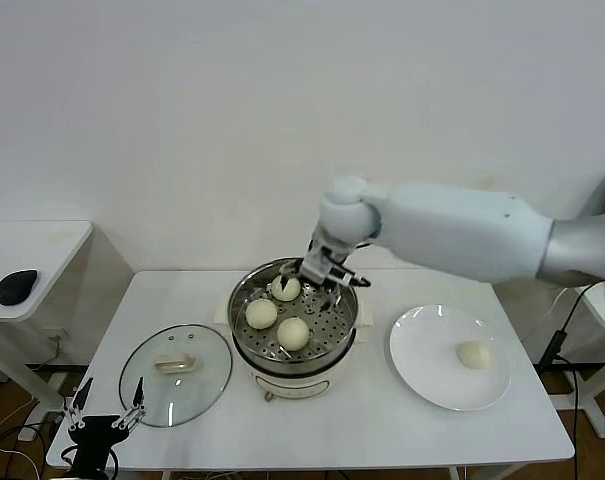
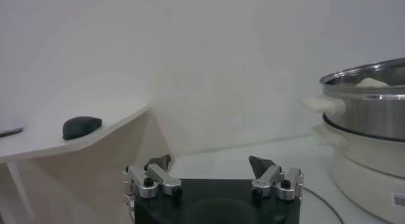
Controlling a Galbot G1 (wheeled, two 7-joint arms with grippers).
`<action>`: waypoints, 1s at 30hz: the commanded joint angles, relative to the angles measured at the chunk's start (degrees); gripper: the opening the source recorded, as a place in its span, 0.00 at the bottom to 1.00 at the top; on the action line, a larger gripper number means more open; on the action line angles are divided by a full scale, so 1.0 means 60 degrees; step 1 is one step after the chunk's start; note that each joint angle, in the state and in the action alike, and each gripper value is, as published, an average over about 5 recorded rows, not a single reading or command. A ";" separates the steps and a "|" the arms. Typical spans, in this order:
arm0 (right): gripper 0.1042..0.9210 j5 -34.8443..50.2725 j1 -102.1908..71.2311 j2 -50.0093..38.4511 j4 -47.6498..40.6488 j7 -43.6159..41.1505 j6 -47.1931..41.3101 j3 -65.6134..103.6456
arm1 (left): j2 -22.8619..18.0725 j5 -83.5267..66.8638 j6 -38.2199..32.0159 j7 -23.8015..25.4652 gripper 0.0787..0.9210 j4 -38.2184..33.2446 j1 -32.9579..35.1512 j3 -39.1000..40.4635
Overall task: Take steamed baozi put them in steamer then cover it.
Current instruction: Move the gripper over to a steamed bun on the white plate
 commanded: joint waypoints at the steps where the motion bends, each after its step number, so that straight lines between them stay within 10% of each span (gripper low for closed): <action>1: 0.88 0.0514 0.0317 -0.3370 0.1238 -0.0330 -0.3367 0.0549 | 0.0151 -0.0019 0.0027 0.0013 0.88 -0.0038 -0.0014 0.0018; 14: 0.88 -0.1451 -0.3563 -0.6783 0.1498 -0.0214 -0.3101 0.3038 | 0.0297 0.0096 0.0112 0.0037 0.88 0.0011 -0.0140 0.0379; 30: 0.88 -0.2995 -0.9376 -0.6638 0.0009 0.0288 -0.3029 0.8091 | 0.0239 0.0272 0.0124 0.0034 0.88 -0.0015 0.0089 0.0462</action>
